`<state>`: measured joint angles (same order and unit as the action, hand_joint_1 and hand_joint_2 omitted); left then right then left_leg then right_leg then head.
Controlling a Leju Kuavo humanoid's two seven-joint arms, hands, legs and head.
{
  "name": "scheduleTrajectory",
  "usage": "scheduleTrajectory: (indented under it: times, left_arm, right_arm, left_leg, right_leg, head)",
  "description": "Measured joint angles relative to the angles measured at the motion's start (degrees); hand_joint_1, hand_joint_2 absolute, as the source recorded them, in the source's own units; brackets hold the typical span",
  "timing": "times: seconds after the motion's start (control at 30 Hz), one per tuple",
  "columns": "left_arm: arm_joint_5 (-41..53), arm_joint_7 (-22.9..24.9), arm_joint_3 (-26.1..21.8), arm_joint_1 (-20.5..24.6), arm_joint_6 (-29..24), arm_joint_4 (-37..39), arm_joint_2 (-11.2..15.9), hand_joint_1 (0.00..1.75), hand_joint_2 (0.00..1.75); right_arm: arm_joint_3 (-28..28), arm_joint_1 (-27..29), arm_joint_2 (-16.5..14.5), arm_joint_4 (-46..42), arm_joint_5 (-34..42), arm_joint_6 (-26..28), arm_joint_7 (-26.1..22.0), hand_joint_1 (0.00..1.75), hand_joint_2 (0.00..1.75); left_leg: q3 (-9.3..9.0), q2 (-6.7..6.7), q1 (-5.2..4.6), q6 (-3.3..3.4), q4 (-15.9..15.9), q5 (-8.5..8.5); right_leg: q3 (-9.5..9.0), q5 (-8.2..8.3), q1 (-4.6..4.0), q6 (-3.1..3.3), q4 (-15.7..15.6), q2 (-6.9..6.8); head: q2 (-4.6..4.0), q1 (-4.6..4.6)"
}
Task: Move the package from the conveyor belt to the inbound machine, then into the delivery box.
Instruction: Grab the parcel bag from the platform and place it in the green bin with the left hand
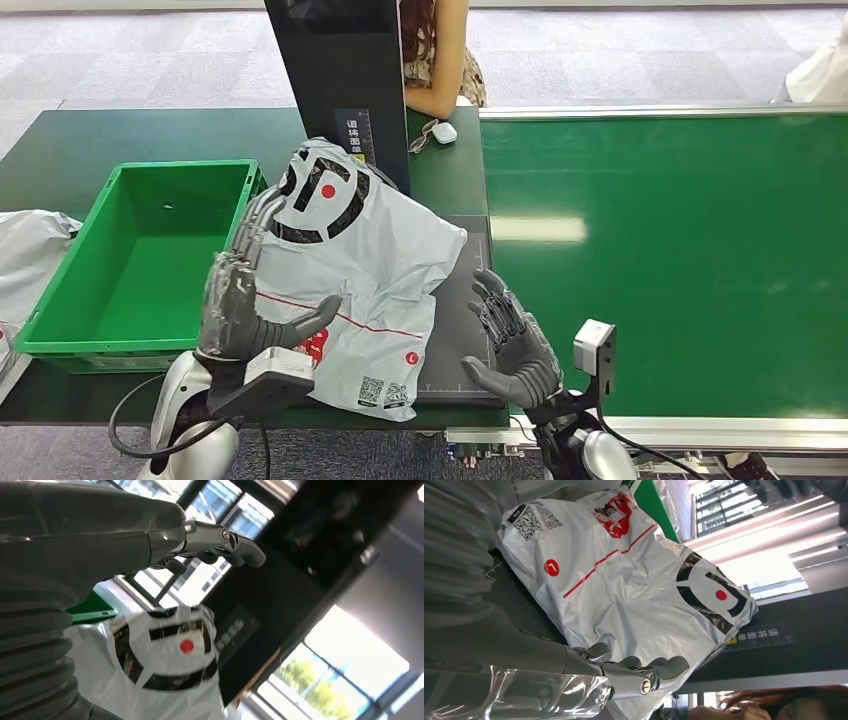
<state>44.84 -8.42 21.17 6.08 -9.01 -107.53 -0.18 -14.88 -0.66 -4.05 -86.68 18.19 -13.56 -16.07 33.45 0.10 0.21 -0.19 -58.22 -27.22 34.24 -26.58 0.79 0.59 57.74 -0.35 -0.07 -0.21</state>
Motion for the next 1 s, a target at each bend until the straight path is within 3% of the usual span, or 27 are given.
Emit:
scheduleTrajectory:
  times: [0.2, 0.37, 0.67, 1.0]
  left_arm:
    - [4.3, 1.7, 5.5, 10.2, 13.1, 13.0, 2.1, 0.0, 1.75]
    - [4.5, 1.0, 11.7, 16.9, 18.8, 26.5, 3.0, 0.0, 1.75]
    - [0.6, -2.5, 25.1, 25.6, 21.0, 46.8, 4.8, 0.0, 1.75]
    - [-1.9, -3.0, 31.8, 30.0, 19.4, 52.1, 5.4, 0.0, 1.75]
  right_arm:
    - [2.6, 0.2, -1.0, -1.6, 1.9, -0.6, 0.1, 0.0, 1.75]
    - [4.0, 1.5, -2.0, -4.3, 4.1, -0.5, 0.8, 0.0, 1.75]
    - [4.7, 4.1, -2.5, -9.5, 6.6, 0.6, 0.8, 0.0, 1.75]
    - [4.8, 5.1, -3.0, -11.3, 8.2, 1.5, 0.9, 0.0, 1.75]
  left_leg:
    - [0.01, -0.03, -0.01, 0.05, 0.0, 0.04]
    - [0.0, 0.01, -0.03, 0.05, 0.0, 0.04]
    - [-0.07, -0.06, -0.02, 0.06, 0.0, 0.03]
    - [-0.9, -0.05, -0.02, 0.11, 0.1, -0.12]
  right_leg:
    - [-0.03, 0.03, 0.0, -0.01, 0.0, -0.06]
    - [-0.01, 0.05, 0.02, -0.03, 0.0, 0.0]
    - [-0.18, 0.02, 0.02, -0.05, 0.0, -0.07]
    - [-1.09, -0.12, 0.02, -0.11, 0.0, -0.08]
  head:
    - [0.0, 0.0]
    - [0.0, -0.01]
    - [0.0, 0.0]
    - [0.0, 0.0]
